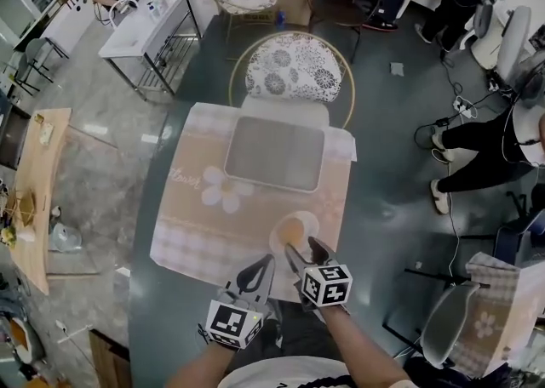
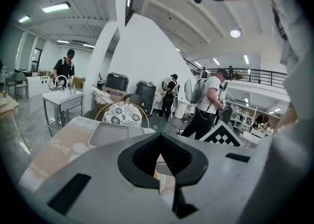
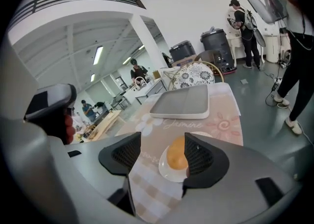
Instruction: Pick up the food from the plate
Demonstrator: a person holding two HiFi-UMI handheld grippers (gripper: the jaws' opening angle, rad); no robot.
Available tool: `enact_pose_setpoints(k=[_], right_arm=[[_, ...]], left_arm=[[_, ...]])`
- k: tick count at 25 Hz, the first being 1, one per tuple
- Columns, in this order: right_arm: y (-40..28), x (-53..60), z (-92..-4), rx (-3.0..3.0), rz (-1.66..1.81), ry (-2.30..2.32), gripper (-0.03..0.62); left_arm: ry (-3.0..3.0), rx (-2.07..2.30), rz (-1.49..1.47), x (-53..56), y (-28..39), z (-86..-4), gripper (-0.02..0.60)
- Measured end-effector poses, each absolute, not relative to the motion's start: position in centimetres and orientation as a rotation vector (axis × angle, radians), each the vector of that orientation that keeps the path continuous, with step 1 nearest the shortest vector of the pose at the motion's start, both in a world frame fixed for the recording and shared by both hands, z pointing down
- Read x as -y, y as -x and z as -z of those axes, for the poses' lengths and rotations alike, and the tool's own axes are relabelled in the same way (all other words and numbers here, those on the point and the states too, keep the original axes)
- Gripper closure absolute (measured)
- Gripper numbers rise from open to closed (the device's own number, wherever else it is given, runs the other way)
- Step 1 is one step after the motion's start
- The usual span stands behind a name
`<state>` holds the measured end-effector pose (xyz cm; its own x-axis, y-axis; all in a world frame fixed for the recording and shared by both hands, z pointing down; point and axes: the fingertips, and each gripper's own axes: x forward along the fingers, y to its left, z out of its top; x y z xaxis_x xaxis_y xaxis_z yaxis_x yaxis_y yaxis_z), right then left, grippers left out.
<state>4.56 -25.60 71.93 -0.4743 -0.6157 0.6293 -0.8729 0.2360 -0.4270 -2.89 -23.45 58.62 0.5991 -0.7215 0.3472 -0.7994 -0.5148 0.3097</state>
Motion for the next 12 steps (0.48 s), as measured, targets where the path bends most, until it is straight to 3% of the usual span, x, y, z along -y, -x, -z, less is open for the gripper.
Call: enact_pose_setpoints(k=[12], right_arm=[[-5.3,27.5,-79.7,1.967,-1.354,-1.386,0.329]], left_arm=[[-2.324,1.183,-0.326,25.5,2.0,-62.3,0.575]])
